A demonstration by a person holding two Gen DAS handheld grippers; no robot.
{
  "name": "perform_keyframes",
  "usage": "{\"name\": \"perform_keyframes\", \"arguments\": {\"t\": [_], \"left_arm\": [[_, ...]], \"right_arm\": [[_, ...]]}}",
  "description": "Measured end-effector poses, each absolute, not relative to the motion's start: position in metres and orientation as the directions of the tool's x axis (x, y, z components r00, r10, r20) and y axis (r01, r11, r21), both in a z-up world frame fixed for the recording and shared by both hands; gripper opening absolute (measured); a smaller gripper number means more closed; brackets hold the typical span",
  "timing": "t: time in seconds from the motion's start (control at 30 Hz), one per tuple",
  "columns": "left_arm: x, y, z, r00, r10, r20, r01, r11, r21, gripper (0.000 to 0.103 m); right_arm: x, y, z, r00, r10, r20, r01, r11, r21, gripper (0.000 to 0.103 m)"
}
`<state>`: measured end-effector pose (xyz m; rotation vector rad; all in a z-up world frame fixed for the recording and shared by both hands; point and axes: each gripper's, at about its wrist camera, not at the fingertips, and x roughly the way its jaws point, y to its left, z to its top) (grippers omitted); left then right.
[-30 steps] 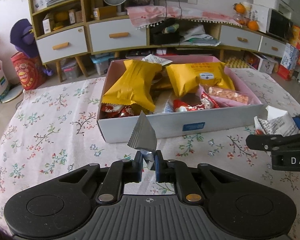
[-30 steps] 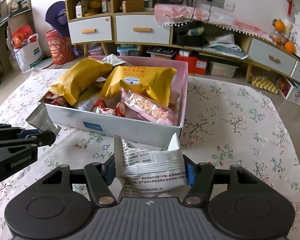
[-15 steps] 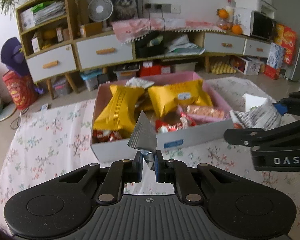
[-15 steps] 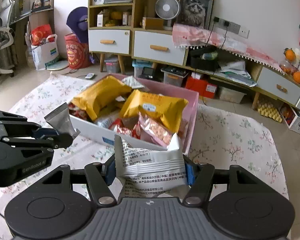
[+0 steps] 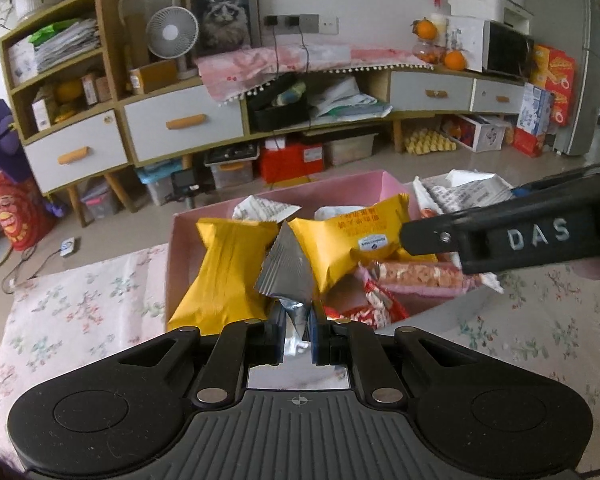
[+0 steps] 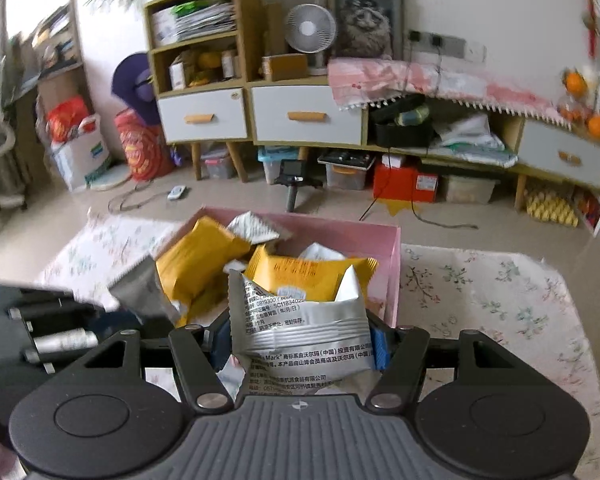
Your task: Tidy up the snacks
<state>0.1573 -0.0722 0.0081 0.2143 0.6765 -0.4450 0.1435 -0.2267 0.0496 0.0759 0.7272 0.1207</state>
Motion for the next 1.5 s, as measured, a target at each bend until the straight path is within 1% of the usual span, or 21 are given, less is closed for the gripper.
{"name": "perform_keyframes", "arguments": {"t": [0.2, 0.3, 0.33, 0.4, 0.47, 0.5, 0.57, 0.63, 0.77, 0.87, 0.93, 1.1, 1.23, 1.33, 1.5], "left_arm": [[0.176, -0.085, -0.003, 0.668, -0.325, -0.669, 0.49, 0.869, 0.067, 0.01], [0.184, -0.087, -0.01, 0.659, -0.312, -0.684, 0.484, 0.872, 0.069, 0.011], [0.186, -0.088, -0.013, 0.656, -0.31, -0.689, 0.481, 0.874, 0.065, 0.015], [0.187, -0.087, -0.016, 0.658, -0.313, -0.685, 0.478, 0.876, 0.059, 0.018], [0.187, -0.087, -0.018, 0.653, -0.318, -0.687, 0.479, 0.876, 0.05, 0.021], [0.187, -0.086, -0.019, 0.649, -0.323, -0.689, 0.482, 0.875, 0.044, 0.025], [0.186, -0.085, -0.019, 0.648, -0.327, -0.687, 0.481, 0.876, 0.037, 0.034], [0.184, -0.084, -0.018, 0.658, -0.328, -0.678, 0.477, 0.878, 0.039, 0.052], [0.178, -0.082, -0.013, 0.663, -0.325, -0.675, 0.477, 0.878, 0.045, 0.061], [0.172, -0.08, -0.007, 0.654, -0.318, -0.686, 0.476, 0.878, 0.047, 0.071], [0.167, -0.078, -0.002, 0.657, -0.309, -0.687, 0.471, 0.881, 0.054, 0.079], [0.15, -0.071, 0.008, 0.659, -0.275, -0.7, 0.448, 0.891, 0.072, 0.088], [0.134, -0.064, 0.017, 0.652, -0.251, -0.715, 0.408, 0.911, 0.053, 0.094], [0.118, -0.058, 0.021, 0.644, -0.231, -0.73, 0.37, 0.928, 0.033, 0.096], [0.093, -0.049, 0.025, 0.624, -0.192, -0.757, 0.317, 0.948, 0.021, 0.097]], "right_arm": [[0.165, -0.238, 0.033, 0.711, 0.151, -0.687, -0.015, 0.98, 0.2, 0.045], [0.171, -0.243, 0.025, 0.694, 0.171, -0.699, 0.013, 0.968, 0.249, 0.049], [0.172, -0.245, 0.024, 0.69, 0.177, -0.702, 0.022, 0.964, 0.265, 0.053], [0.175, -0.247, 0.021, 0.684, 0.185, -0.706, 0.037, 0.957, 0.287, 0.054], [0.175, -0.249, 0.021, 0.683, 0.191, -0.705, 0.039, 0.954, 0.296, 0.06], [0.174, -0.249, 0.022, 0.686, 0.191, -0.702, 0.038, 0.954, 0.297, 0.061], [0.174, -0.25, 0.024, 0.693, 0.193, -0.695, 0.037, 0.953, 0.301, 0.065], [0.173, -0.251, 0.028, 0.7, 0.203, -0.685, 0.036, 0.948, 0.317, 0.068], [0.171, -0.25, 0.036, 0.716, 0.202, -0.668, 0.032, 0.947, 0.32, 0.07], [0.168, -0.251, 0.043, 0.729, 0.18, -0.661, 0.037, 0.953, 0.3, 0.074], [0.164, -0.252, 0.046, 0.732, 0.164, -0.661, 0.039, 0.959, 0.281, 0.074], [0.151, -0.255, 0.055, 0.741, 0.127, -0.659, 0.056, 0.967, 0.249, 0.079], [0.136, -0.258, 0.064, 0.746, 0.086, -0.661, 0.083, 0.972, 0.22, 0.081], [0.12, -0.254, 0.069, 0.74, 0.05, -0.671, 0.095, 0.98, 0.177, 0.082], [0.092, -0.243, 0.074, 0.727, 0.027, -0.686, 0.075, 0.99, 0.119, 0.083]]}}
